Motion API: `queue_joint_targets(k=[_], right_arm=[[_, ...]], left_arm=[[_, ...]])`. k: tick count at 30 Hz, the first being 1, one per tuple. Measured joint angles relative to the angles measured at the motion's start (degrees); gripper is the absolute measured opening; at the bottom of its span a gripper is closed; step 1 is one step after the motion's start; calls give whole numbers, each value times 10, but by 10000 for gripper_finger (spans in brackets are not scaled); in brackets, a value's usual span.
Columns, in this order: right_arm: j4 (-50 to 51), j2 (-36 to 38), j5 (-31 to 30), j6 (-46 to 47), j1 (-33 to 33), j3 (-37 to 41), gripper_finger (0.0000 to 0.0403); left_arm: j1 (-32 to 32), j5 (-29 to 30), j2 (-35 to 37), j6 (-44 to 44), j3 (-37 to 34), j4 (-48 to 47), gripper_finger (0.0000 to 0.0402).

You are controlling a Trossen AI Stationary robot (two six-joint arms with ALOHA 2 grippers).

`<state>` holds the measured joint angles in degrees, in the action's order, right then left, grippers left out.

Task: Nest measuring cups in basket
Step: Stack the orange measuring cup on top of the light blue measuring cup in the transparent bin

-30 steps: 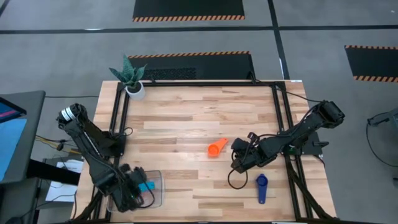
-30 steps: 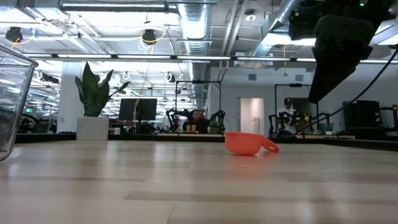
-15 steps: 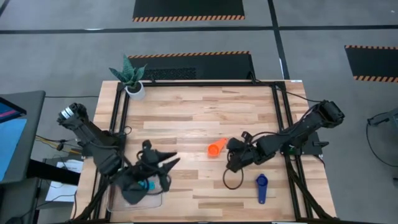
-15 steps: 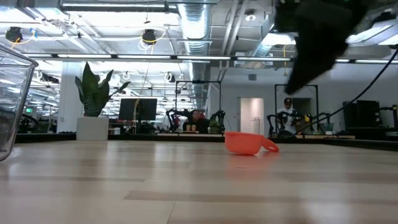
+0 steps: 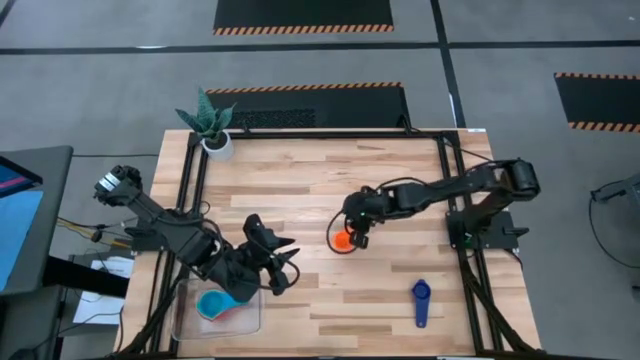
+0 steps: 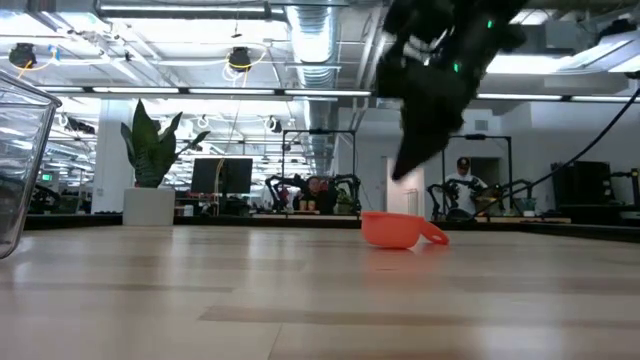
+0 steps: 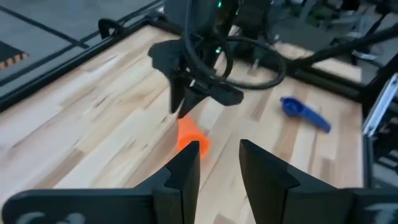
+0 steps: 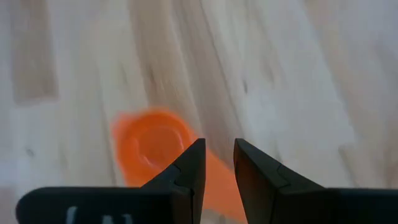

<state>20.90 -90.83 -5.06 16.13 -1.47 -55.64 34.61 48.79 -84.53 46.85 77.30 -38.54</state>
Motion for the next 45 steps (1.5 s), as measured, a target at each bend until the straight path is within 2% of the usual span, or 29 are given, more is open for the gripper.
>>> queue_joint_targets(k=[4, 7, 10, 14, 19, 26, 37, 45], right_arm=[[32, -54, -4, 9, 13, 0, 108], [53, -86, -37, 62, 17, 0, 102], [53, -108, -38, 93, 13, 0, 92], [27, -117, 42, 90, -7, -16, 80], [-14, -112, 99, 59, -55, -57, 71], [18, -104, 53, 88, -90, -108, 70], [42, -113, 53, 208, -133, -117, 70], [37, -116, 53, 214, -156, -117, 70]], left_arm=[[0, 0, 0, 39, -9, -21, 100], [0, -3, 0, 53, -9, -26, 100], [1, -7, 0, 53, -9, -30, 100], [1, -5, 0, 43, -9, -33, 100], [-5, -5, 0, 40, -9, -51, 100], [-6, -4, 0, 40, -9, -61, 100], [-6, 5, 0, 61, -9, -149, 100], [-6, 37, 0, 98, -9, -177, 100]])
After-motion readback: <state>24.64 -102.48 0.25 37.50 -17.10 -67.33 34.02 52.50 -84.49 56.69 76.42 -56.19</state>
